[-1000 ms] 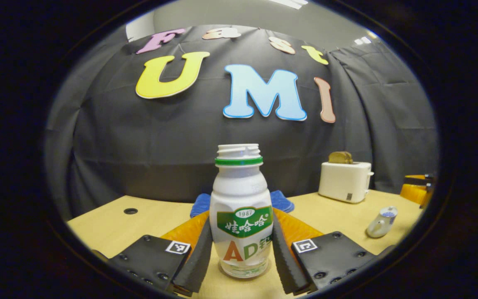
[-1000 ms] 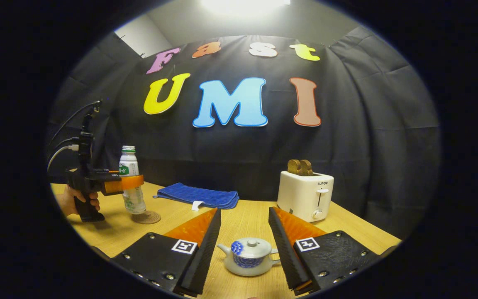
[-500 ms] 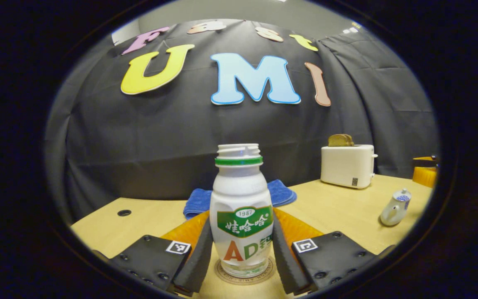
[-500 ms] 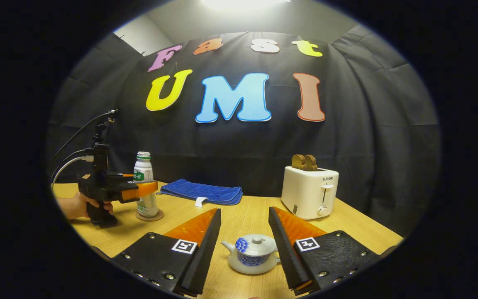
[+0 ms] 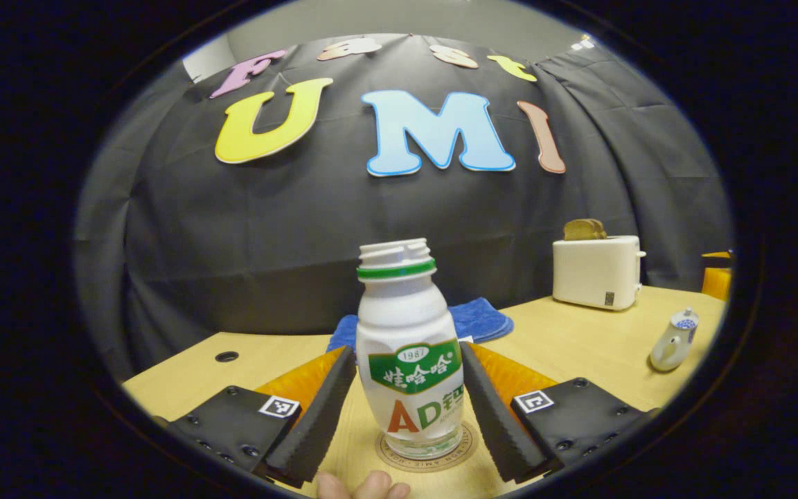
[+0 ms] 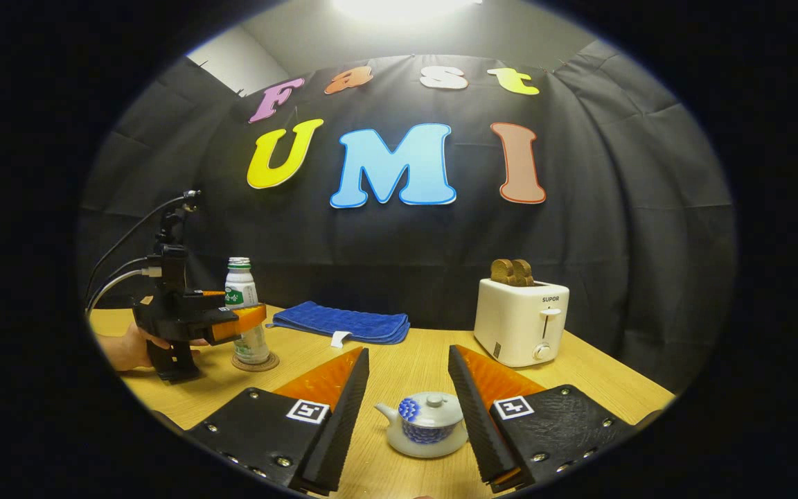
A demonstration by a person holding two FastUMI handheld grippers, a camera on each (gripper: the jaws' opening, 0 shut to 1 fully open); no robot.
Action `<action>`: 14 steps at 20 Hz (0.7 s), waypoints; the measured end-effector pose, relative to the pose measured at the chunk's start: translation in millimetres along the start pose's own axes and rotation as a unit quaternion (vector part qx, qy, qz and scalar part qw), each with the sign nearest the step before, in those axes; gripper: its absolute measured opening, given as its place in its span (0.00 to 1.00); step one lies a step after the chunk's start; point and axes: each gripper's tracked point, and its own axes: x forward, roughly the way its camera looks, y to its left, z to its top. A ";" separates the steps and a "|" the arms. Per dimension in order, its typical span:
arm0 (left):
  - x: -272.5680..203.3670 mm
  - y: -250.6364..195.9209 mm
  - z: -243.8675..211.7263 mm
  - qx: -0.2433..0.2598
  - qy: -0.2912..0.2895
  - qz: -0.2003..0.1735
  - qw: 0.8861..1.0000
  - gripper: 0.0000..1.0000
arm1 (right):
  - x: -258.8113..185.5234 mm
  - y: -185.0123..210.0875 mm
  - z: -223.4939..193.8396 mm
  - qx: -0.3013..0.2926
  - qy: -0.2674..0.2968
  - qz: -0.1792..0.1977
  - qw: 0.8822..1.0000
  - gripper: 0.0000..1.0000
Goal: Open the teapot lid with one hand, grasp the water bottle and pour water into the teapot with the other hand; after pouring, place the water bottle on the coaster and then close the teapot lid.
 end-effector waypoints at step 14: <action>-165.0 -37.7 23.1 -0.053 -0.033 0.035 0.997 1.00 | -65.4 34.0 -7.1 0.039 0.005 -0.064 0.997 0.82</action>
